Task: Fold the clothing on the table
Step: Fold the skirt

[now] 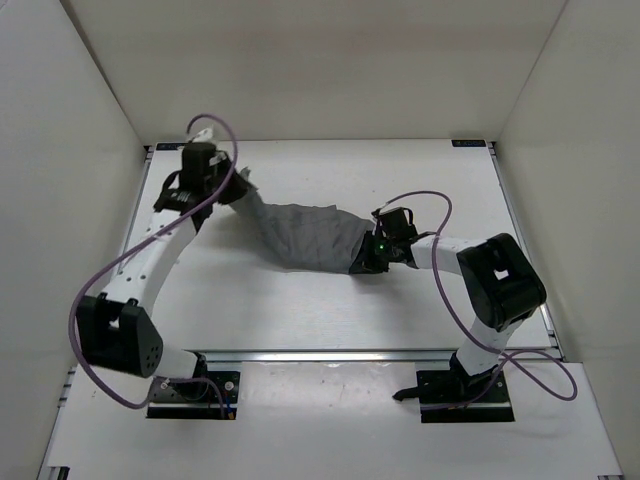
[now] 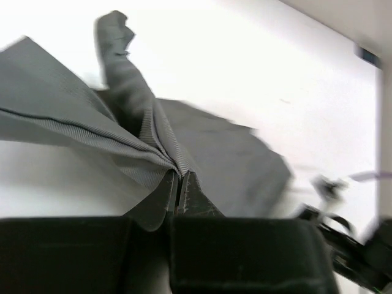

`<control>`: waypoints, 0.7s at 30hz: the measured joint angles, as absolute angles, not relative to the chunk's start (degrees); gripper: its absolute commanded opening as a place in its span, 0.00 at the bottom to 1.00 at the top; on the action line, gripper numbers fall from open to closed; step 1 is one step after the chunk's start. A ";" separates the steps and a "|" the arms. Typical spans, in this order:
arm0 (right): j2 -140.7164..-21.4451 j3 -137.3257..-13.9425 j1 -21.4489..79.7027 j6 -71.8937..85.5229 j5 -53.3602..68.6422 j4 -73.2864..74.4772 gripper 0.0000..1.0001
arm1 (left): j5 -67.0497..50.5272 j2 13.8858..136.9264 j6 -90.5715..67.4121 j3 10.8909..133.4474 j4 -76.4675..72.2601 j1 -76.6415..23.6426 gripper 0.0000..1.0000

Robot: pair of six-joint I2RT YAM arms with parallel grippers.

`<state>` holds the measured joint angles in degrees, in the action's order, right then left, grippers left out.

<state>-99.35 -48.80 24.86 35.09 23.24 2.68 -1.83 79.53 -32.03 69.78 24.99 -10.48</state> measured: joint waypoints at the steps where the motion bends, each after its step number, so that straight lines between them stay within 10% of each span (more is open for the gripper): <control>1: -99.29 -48.45 25.06 35.66 23.14 2.07 0.00 | -2.28 81.12 -31.77 72.47 24.84 -12.53 0.00; 21: -98.45 -45.01 23.05 38.37 24.73 -2.92 0.00 | -9.50 105.69 -33.82 78.76 17.65 -39.44 0.00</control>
<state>-98.45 -45.01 23.05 38.37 24.73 -2.92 -9.50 105.69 -33.82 78.76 17.65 -39.44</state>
